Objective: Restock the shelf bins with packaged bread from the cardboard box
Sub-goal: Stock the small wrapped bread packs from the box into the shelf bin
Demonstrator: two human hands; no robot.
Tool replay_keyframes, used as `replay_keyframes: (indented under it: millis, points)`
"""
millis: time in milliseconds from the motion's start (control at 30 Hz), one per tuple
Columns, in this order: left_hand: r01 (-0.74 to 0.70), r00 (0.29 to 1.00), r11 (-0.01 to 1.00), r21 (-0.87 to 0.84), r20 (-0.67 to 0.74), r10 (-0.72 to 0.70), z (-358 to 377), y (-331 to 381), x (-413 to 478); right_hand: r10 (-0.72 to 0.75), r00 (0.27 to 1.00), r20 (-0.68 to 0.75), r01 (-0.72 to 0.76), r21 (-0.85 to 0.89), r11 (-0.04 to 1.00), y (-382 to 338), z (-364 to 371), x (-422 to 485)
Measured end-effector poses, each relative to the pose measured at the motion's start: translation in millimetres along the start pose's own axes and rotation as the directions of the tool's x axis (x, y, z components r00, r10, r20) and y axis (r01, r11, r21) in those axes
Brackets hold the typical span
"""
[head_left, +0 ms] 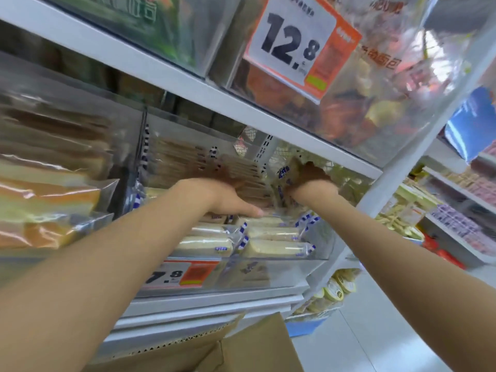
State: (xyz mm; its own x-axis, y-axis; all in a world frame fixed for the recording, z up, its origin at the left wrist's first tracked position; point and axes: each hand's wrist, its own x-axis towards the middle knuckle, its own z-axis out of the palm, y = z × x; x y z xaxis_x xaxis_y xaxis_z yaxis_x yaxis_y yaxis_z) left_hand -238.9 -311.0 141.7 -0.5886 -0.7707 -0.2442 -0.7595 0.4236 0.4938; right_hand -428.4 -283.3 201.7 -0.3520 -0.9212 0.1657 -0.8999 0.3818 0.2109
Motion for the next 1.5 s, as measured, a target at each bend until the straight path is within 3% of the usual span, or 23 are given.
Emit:
replay_keyframes:
  millis: [167,267,367,433,533,700,767,867,1000,1100,1233,1333,1400,1500]
  points:
    - [0.007,1.0,0.999,-0.037,-0.03,-0.008,6.4,1.9,0.2,-0.086,0.994,-0.069,0.093,0.102,0.99,-23.4,17.5,41.8]
    - [0.011,0.998,0.999,-0.037,-0.057,-0.013,6.5,5.3,-2.9,-0.124,0.99,-0.068,0.14,0.366,0.92,-25.0,33.1,62.5]
    - [0.027,0.996,0.999,0.02,-0.082,-0.025,6.3,6.7,-5.5,-0.281,0.926,-0.253,0.371,0.464,0.804,-19.8,48.3,65.5]
    - [0.048,0.992,0.991,0.121,-0.124,-0.033,7.0,7.1,-5.0,-0.346,0.928,-0.14,0.368,0.501,0.783,-21.1,56.5,65.2]
    - [0.065,0.986,0.983,0.173,-0.161,-0.036,7.0,5.5,-3.1,-0.275,0.96,0.048,0.206,0.542,0.815,-27.4,59.4,66.9]
    - [0.059,0.985,0.973,0.224,-0.168,-0.021,8.2,4.7,-3.1,-0.311,0.948,0.063,0.263,0.395,0.88,-16.2,68.8,59.5]
    - [0.071,0.987,0.971,0.23,-0.156,-0.035,7.1,5.9,-1.0,-0.331,0.935,0.127,0.255,0.407,0.877,-26.2,64.5,54.7]
    - [0.095,0.987,0.971,0.22,-0.145,-0.064,7.2,5.5,2.7,-0.358,0.927,0.11,0.261,0.496,0.828,-27.0,63.7,63.2]
    - [0.083,0.991,0.982,0.172,-0.121,-0.062,9.3,4.1,4.8,-0.407,0.904,0.13,0.323,0.416,0.85,-11.6,56.4,49.2]
    - [0.068,0.991,0.984,0.165,-0.124,-0.048,8.1,3.2,5.1,-0.401,0.898,0.183,0.284,0.456,0.844,-14.0,58.8,36.8]
    - [-0.002,0.993,1.0,-0.015,-0.121,0.001,3.1,0.4,1.4,-0.407,0.909,0.091,0.328,0.45,0.831,-11.8,58.0,32.1]
    - [-0.03,0.963,0.994,-0.105,-0.271,0.0,-2.9,0.1,-13.7,-0.419,0.906,-0.057,0.398,0.448,0.801,-8.1,44.7,4.7]
    - [0.002,0.89,0.999,-0.035,-0.456,-0.018,-3.8,5.6,-38.7,-0.407,0.9,-0.16,0.428,0.507,0.748,-7.5,34.0,-25.5]
    - [0.04,0.762,0.999,-0.023,-0.646,-0.045,7.9,17.6,-95.2,-0.432,0.826,-0.362,0.563,0.502,0.656,-12.1,23.1,-81.1]
